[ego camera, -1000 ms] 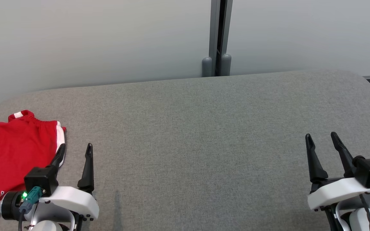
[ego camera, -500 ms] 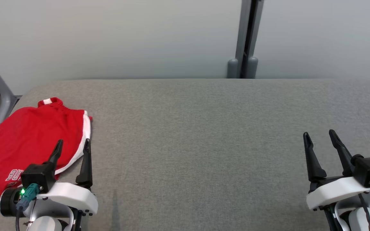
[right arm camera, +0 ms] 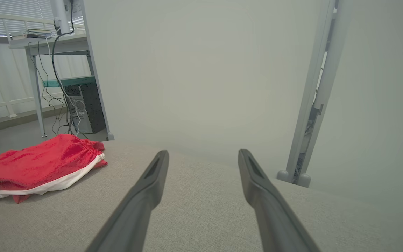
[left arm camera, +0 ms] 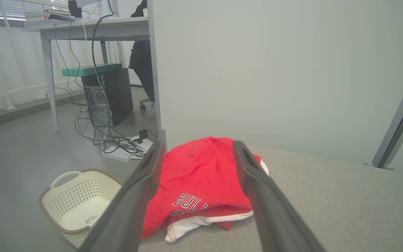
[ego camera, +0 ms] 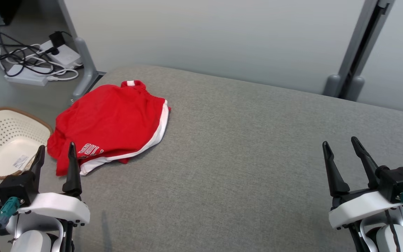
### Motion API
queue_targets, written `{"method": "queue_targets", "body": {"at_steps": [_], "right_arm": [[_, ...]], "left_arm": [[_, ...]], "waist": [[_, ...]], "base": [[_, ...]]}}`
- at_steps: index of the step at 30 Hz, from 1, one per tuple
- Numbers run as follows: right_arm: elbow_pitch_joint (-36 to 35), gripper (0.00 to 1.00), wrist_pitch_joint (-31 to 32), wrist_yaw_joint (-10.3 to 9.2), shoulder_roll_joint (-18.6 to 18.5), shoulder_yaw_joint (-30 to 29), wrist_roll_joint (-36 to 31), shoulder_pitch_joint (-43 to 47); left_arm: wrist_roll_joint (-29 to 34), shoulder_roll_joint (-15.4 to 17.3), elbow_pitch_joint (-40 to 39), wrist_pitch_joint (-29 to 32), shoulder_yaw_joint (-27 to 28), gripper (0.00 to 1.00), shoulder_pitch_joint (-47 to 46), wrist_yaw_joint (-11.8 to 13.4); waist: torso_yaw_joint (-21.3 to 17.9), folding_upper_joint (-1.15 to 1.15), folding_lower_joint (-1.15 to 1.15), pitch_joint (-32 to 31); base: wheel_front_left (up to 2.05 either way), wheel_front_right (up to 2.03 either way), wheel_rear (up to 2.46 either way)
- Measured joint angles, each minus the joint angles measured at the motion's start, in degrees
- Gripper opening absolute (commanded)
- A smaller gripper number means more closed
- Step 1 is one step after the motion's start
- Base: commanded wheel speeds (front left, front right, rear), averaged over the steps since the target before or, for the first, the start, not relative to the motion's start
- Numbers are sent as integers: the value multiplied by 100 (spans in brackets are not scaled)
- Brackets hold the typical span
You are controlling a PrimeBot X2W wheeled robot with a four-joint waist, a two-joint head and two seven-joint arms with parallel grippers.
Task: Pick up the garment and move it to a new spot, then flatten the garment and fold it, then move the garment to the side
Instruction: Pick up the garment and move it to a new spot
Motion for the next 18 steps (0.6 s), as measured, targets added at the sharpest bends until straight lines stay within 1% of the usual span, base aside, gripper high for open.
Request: {"method": "queue_targets", "body": {"at_steps": [4, 8, 12, 18], "right_arm": [[-58, 100, 29, 0, 19, 48, 8, -4], [-73, 100, 58, 0, 23, 37, 5, -12], [-73, 100, 59, 0, 31, 21, 7, -14], [-70, 100, 66, 0, 41, 31, 15, -14]], "left_arm": [[-37, 24, -22, -23, 63, 100, 5, 52], [-81, 36, -23, -37, 69, 100, 7, 51], [-87, 26, -23, -55, 52, 100, 7, 58], [-130, 33, -18, -80, 53, 100, 1, 59]], "waist": [[274, 0, 0, 37], [450, 0, 0, 78], [551, 0, 0, 80], [597, 0, 0, 92]], "base": [[0, 0, 0], [0, 0, 0], [0, 0, 0], [0, 0, 0]]}}
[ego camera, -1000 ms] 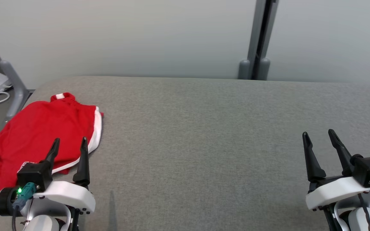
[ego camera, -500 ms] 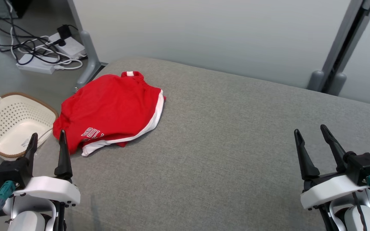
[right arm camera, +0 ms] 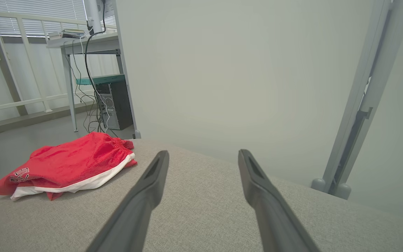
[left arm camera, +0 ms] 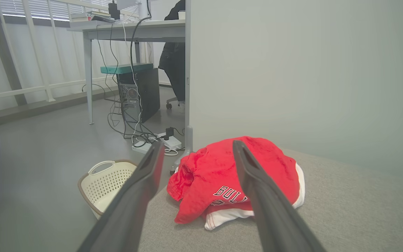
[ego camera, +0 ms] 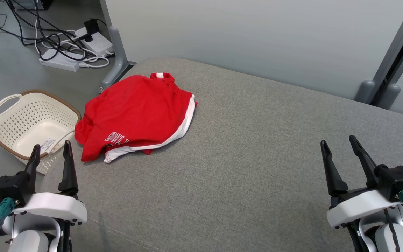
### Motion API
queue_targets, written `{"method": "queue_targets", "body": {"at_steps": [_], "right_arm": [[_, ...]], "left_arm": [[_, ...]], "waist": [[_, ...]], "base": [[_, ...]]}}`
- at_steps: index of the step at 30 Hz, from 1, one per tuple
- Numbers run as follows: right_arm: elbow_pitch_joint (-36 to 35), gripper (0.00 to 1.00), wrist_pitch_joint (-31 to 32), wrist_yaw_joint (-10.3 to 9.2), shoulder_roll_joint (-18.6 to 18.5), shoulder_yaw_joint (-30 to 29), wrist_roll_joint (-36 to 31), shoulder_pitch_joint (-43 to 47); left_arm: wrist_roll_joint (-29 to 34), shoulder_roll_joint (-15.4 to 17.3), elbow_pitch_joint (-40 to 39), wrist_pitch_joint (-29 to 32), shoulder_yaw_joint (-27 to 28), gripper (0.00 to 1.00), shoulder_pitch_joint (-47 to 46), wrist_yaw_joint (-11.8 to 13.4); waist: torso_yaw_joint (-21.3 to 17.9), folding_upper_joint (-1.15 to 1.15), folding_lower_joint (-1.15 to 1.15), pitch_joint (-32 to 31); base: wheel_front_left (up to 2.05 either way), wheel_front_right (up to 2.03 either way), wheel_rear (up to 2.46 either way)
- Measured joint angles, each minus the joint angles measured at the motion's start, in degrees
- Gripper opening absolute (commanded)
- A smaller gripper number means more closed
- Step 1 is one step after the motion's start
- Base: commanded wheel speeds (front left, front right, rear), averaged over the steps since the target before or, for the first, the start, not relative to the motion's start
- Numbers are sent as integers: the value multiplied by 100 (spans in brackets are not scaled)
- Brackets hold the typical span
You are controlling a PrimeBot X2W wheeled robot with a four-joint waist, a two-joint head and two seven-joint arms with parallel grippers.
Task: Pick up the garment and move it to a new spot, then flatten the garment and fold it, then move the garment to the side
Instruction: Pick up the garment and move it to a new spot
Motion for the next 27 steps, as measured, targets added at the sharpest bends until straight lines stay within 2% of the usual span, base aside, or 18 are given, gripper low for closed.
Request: {"method": "queue_targets", "body": {"at_steps": [7, 14, 17, 21, 27], "right_arm": [[-47, 100, 54, 0, 1, 16, 8, -16], [-254, 100, 226, 0, -52, 144, -22, -237], [-343, 100, 311, 0, -103, 218, -53, -366], [-415, 100, 385, 0, -162, 265, -67, -555], [-489, 100, 403, 0, -209, 277, -100, -736]], "left_arm": [[-103, -18, -101, -5, 24, 100, -155, 14], [-162, 63, -8, 148, 21, 100, -1184, -65], [-281, 107, 553, 334, -9, 100, -1714, -249], [-470, 112, 1649, 675, -73, 100, -2262, -471], [-717, 41, 3240, 864, -90, 100, -2833, -801]], "waist": [[-28, 0, 0, 84], [-226, 0, 0, 448], [-380, 0, 0, 671], [-624, 0, 0, 999], [-1010, 0, 0, 1501]], "base": [[0, 0, 0], [0, 0, 0], [0, 0, 0], [0, 0, 0], [0, 0, 0]]}}
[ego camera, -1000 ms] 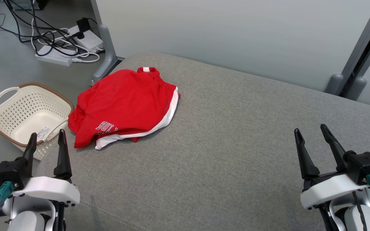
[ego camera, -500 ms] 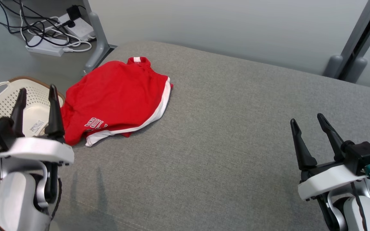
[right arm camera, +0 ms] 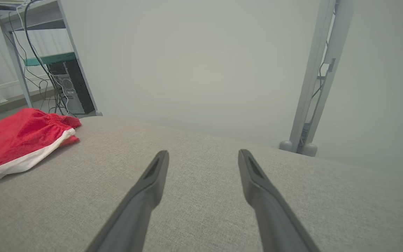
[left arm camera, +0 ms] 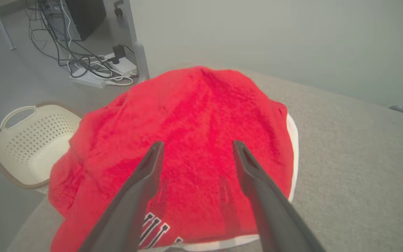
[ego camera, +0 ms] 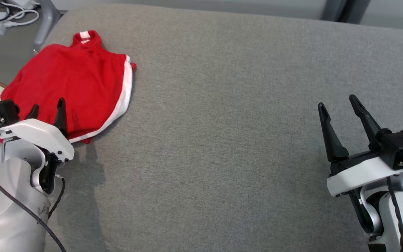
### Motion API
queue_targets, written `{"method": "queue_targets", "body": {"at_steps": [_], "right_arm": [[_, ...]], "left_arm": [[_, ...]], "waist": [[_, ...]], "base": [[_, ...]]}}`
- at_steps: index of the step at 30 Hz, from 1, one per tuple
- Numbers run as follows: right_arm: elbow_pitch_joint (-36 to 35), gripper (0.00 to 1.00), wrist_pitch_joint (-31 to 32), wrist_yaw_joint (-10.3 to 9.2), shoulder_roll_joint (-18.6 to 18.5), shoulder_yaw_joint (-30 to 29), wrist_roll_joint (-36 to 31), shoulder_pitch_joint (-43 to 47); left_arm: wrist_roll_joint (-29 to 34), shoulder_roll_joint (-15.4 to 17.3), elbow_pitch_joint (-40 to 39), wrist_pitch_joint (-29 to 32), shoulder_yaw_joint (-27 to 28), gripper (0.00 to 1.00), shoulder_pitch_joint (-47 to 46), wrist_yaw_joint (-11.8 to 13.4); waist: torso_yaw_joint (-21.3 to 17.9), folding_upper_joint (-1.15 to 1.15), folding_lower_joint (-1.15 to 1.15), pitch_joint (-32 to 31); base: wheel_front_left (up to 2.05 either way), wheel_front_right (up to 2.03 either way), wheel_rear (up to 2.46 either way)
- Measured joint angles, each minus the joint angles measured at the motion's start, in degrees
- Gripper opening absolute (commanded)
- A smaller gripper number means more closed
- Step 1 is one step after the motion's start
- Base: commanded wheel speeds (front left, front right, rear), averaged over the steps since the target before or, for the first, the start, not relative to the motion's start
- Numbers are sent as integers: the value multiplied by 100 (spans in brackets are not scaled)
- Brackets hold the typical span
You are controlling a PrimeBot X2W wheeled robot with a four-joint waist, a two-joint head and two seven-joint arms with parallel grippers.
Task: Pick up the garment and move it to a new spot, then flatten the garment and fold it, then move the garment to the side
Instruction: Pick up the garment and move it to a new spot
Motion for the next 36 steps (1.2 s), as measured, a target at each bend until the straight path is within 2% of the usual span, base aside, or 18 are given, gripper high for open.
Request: {"method": "queue_targets", "body": {"at_steps": [6, 10, 11, 12, 13, 21, 27, 32, 36], "right_arm": [[-31, 100, 33, 0, -38, 25, -12, -158], [-10, 100, 33, 0, -48, 62, -5, -264], [5, 100, 32, 0, -48, 58, -2, -280], [14, 100, 31, 0, -48, 63, 0, -289], [24, 100, 29, 0, -46, 67, 3, -302], [94, 100, -26, 0, -16, -37, 42, -301], [135, 100, -92, 0, 24, -132, 111, -205], [169, 100, -164, 0, 71, -210, 110, -97], [192, 100, -227, 0, 118, -265, 123, 71]], "left_arm": [[-197, -107, 1328, 289, -21, 100, -465, -216], [-254, -96, 1933, 458, -42, 100, -762, -326], [-248, -104, 2048, 500, -60, 67, -826, -346], [-264, -102, 2132, 501, -52, 29, -885, -361], [-285, -87, 2198, 438, -42, 0, -933, -380], [-176, 111, 2369, -441, -99, 0, -1279, -419], [-66, 405, 2058, -1189, -87, 0, -1642, -359], [48, 586, 1389, -1381, -51, 0, -1759, -289], [152, 648, 388, -1427, 18, 0, -1540, -136]], "waist": [[-249, 0, 0, 454], [-364, 0, 0, 627], [-384, 0, 0, 648], [-400, 0, 0, 661], [-410, 0, 0, 669], [-395, 0, 0, 533], [-323, 0, 0, 278], [-315, 0, 0, -24], [-353, 0, 0, -314]], "base": [[0, 0, 0], [0, 0, 0], [0, 0, 0], [0, 0, 0], [0, 0, 0], [0, 0, 0], [0, 0, 0], [0, 0, 0], [0, 0, 0]]}}
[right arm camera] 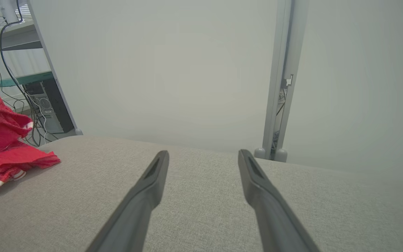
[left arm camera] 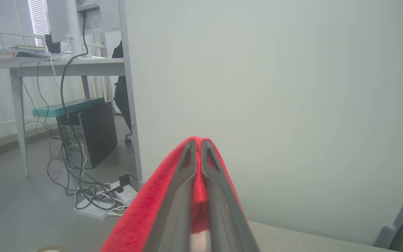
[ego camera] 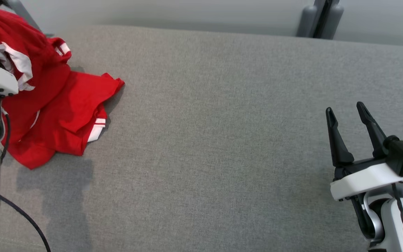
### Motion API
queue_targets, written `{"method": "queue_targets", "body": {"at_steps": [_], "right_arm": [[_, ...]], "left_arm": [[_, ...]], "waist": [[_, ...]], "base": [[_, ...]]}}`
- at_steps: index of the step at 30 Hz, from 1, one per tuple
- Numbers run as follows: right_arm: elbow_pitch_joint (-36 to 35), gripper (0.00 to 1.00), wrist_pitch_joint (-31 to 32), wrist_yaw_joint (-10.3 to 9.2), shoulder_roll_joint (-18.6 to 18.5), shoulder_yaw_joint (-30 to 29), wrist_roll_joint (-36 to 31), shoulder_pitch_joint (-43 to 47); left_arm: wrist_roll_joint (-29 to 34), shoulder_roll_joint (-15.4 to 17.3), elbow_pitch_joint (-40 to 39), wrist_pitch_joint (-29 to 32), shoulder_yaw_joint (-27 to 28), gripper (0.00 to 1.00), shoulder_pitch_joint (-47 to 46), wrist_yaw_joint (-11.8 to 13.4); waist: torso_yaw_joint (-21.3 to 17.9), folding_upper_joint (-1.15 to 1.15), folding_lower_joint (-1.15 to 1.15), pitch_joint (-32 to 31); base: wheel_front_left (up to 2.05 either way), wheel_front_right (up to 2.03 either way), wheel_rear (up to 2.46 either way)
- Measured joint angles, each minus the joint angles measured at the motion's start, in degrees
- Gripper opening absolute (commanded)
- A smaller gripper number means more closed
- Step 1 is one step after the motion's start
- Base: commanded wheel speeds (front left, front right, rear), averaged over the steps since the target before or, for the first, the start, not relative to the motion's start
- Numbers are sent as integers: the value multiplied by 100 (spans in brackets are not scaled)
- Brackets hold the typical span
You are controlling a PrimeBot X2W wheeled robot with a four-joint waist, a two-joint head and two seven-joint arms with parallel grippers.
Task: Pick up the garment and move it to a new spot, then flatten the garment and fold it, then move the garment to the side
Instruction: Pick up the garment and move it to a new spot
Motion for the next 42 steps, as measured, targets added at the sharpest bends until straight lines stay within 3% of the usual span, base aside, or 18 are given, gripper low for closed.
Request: {"method": "queue_targets", "body": {"at_steps": [6, 8, 9, 12, 16, 20, 29, 36, 42], "right_arm": [[-62, 100, -30, 0, 92, -44, 37, 282], [-103, 100, -32, 0, 113, -65, 48, 377], [-145, 100, -25, 0, 132, -65, 60, 460], [-224, 100, 1, 0, 157, -70, 62, 543], [-326, 100, 52, 0, 174, -43, 74, 570], [-422, 100, 81, 0, 190, 21, 90, 562], [-443, 100, 60, 0, 209, 121, 179, 499], [-323, 100, -99, 0, 210, 158, 388, 472], [-162, 100, -290, 0, 210, 246, 593, 412]], "left_arm": [[127, -27, -2119, 52, 14, 0, 1157, 421], [168, -55, -2960, 242, -29, 0, 1669, 635], [201, -82, -3780, 457, -74, 0, 2172, 840], [275, -121, -4892, 799, -157, 0, 2814, 1131], [375, -136, -5865, 1188, -298, 0, 3341, 1389], [417, -169, -6373, 1391, -489, 0, 3521, 1456], [357, -475, -6078, 1673, -1193, 0, 3308, 1185], [162, -914, -4805, 1784, -1823, 0, 2675, 661], [146, -1236, -3398, 1766, -2219, 0, 2337, 328]], "waist": [[-146, 0, 0, -432], [-233, 0, 0, -550], [-342, 0, 0, -635], [-530, 0, 0, -733], [-817, 0, 0, -797], [-1177, 0, 0, -794], [-2133, 0, 0, -683], [-3019, 0, 0, -438], [-3522, 0, 0, -68]], "base": [[0, 0, 0], [0, 0, 0], [0, 0, 0], [0, 0, 0], [0, 0, 0], [0, 0, 0], [0, 0, 0], [0, 0, 0], [0, 0, 0]]}}
